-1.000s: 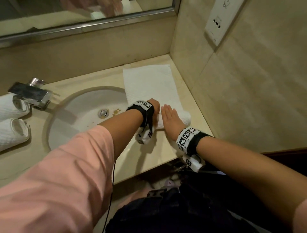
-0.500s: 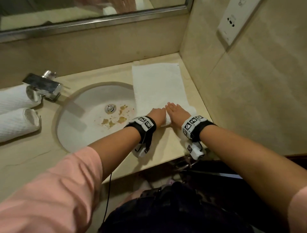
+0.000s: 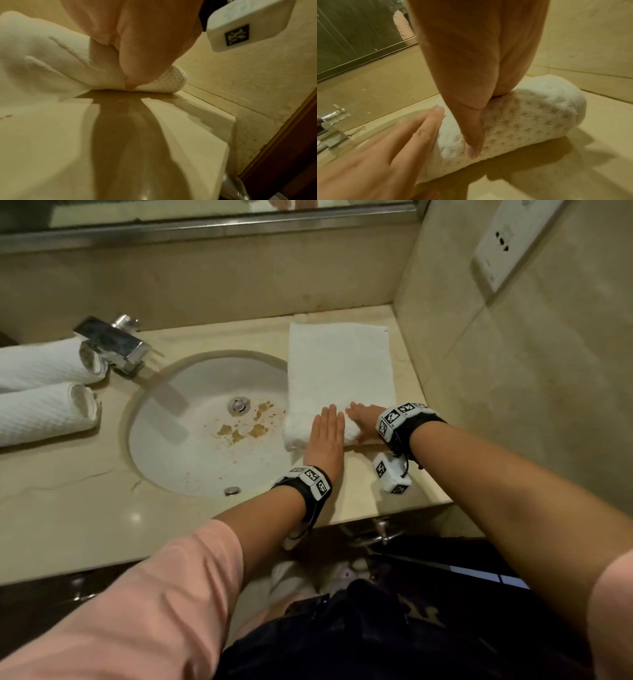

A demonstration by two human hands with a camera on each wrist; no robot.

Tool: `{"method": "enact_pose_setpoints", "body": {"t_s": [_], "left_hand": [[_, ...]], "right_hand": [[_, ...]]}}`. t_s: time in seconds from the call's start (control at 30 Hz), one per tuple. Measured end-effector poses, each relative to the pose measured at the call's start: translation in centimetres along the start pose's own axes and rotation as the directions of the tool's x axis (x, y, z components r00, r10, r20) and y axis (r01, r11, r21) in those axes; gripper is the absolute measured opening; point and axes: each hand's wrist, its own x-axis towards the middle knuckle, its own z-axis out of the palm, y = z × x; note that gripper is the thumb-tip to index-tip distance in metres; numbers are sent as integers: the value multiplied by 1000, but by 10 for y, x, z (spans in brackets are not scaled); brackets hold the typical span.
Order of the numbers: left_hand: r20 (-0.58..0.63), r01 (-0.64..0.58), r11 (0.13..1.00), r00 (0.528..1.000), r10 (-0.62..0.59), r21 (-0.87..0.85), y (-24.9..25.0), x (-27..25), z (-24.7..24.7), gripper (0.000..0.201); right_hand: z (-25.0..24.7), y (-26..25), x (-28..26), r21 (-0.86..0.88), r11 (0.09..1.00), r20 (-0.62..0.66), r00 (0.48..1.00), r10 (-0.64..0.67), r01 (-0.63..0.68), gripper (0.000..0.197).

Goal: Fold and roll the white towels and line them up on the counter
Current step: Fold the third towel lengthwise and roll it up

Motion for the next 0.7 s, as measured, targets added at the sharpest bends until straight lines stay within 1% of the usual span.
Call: {"method": "enact_pose_setpoints", "body": {"t_s": [0.13,0.27,0.33,0.47,0.63,0.7], "left_hand": [[-15,41,999,999,-41,-8,3,2,-1,64],[-9,-3,998,1000,3,-59,-5,8,-3,63],[-6,-33,999,999,33,-43,-9,13,-4,62],[1,-87,996,996,87,-20,-18,30,-13,55],[95,-153,986,983,159,-71,-34,52,-31,32],[145,-180,980,971,192,-89,-40,60,-39,34]], "right_hand": [[-4,6,3,15,1000,0,1000,-2,2,78],[-4,9,7,40,999,9,1000,-5,4,69],[-4,12,9,65,998,21,1000,-8,6,68],[-8,13,12,132,991,51,999,0,-7,78],[-5,20,11,200,980,74,997,4,-19,84],[-3,22,11,232,973,66,998,-3,-13,87]]}}
